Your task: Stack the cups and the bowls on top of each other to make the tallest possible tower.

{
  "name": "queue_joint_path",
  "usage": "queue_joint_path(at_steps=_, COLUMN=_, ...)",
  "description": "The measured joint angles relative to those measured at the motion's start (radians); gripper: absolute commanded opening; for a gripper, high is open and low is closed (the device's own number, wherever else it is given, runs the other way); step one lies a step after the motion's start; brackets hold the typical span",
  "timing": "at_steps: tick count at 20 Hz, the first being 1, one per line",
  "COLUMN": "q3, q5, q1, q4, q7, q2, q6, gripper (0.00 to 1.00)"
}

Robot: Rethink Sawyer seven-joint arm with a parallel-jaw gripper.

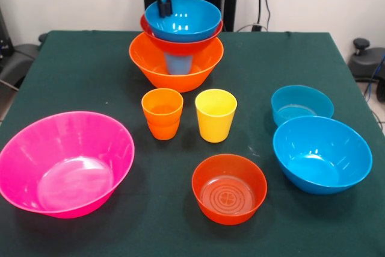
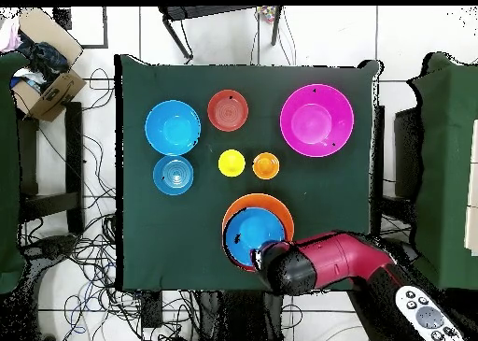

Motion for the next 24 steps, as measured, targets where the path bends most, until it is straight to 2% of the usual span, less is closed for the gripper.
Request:
queue_joint_path(at_steps=2, q3=0.005, q5=0.033, q1=-0.005, q4=0.002, q7=0.0, q2=-0.019, q6=0.003, gripper=0.0)
queue_joint_path(at_steps=14, q3=0.05, q5=0.121, q1=-0.023, q4=0.011, q7=0.0, q2=-0.097, q6=0.004, gripper=0.0)
queue_joint_path(at_steps=21, q3=0.123, q5=0.162, q1=-0.067, q4=0.013, q7=0.0, q2=-0.141, q6=0.004, gripper=0.0)
queue_joint_path(at_steps=24, q3=0.176, q5=0.161, q1=-0.119, q4=0.013, q7=0.0, q2=-0.161, q6=0.005, gripper=0.0)
